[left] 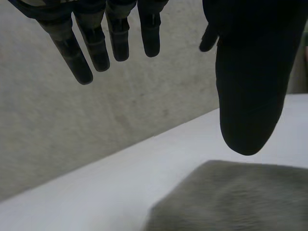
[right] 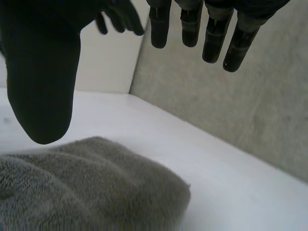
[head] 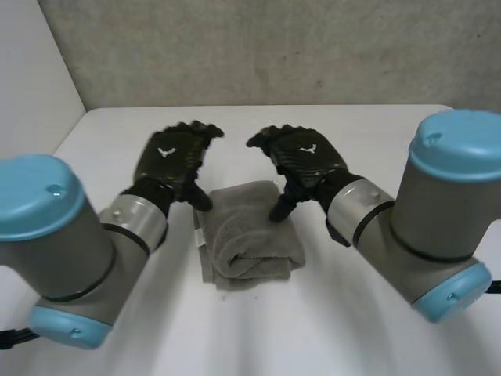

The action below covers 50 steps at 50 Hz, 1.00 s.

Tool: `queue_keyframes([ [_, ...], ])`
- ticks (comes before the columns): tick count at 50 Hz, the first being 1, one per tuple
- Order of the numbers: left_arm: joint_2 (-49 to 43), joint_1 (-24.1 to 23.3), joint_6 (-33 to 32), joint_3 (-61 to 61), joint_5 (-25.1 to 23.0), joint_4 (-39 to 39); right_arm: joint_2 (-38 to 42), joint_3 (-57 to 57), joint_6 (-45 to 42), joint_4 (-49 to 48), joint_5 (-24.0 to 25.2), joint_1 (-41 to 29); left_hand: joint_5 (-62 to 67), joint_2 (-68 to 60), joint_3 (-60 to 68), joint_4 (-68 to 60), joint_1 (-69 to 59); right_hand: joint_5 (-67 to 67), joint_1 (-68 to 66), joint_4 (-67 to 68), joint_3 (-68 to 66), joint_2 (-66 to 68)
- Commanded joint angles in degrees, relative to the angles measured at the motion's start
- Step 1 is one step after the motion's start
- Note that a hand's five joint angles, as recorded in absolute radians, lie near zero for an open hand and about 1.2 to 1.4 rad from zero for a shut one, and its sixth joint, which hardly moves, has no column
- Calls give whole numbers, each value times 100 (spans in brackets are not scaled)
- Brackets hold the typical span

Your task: Fold the laundry

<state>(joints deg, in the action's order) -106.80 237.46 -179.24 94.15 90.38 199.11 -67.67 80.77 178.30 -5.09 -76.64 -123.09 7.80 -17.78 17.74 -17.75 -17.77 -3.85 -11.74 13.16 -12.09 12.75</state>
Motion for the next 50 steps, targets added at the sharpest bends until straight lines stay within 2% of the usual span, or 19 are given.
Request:
queue_keyframes([
  [1,-772,-183,328,-266,50,-311,606,-377,3,447,123,162,318,-320,324,-323,-321,385,174,-316,209,-275],
  [8,-1492,-156,293,-293,59,-584,1553,-702,-339,553,150,162,117,-119,123,-122,-120,385,174,-316,209,-275],
  [13,-1528,-139,258,-248,50,-610,1984,-904,-725,535,106,118,-252,250,-246,247,249,385,174,-316,209,-275],
  [20,-1299,-95,-103,-248,59,-733,2038,-1045,-1122,553,9,92,-405,403,-399,400,402,385,174,-316,209,-275],
  [22,-1167,-77,-226,-257,59,-760,1898,-1045,-1140,562,9,92,-456,453,-450,451,453,385,174,-316,209,-275],
  [26,-625,-16,-410,-345,59,-830,1092,-940,-1087,535,-17,153,-489,487,-483,484,486,385,174,-316,209,-275],
  [30,-86,81,-393,-459,50,-927,509,-922,-1043,518,-254,233,-489,487,-483,484,486,385,174,-316,209,-275],
  [32,421,238,-340,-643,59,-1119,-33,-940,-921,518,-761,434,-590,587,-584,584,587,385,174,-316,209,-275],
  [33,423,239,-340,-644,59,-1120,-36,-940,-920,518,-764,435,-590,588,-584,585,587,385,174,-316,209,-275],
  [35,887,510,-226,-845,59,-1470,-473,-966,-832,518,-1289,627,-590,588,-584,585,587,385,174,-316,209,-275],
  [38,1100,652,-129,-943,50,-1691,-642,-993,-832,518,-1520,725,-590,588,-584,585,587,385,174,-316,209,-275],
  [40,1424,880,151,-1092,41,-2103,-931,-984,-876,579,-1800,891,-574,571,-567,568,571,385,174,-316,209,-275],
  [43,1627,1056,301,-1154,15,-2393,-1160,-923,-885,710,-1880,1005,-624,621,-618,618,621,385,174,-316,209,-275],
  [50,1987,1250,346,-1084,6,-2526,-1222,-843,-876,1010,-1845,1103,-742,739,-736,737,739,385,174,-316,209,-275],
])
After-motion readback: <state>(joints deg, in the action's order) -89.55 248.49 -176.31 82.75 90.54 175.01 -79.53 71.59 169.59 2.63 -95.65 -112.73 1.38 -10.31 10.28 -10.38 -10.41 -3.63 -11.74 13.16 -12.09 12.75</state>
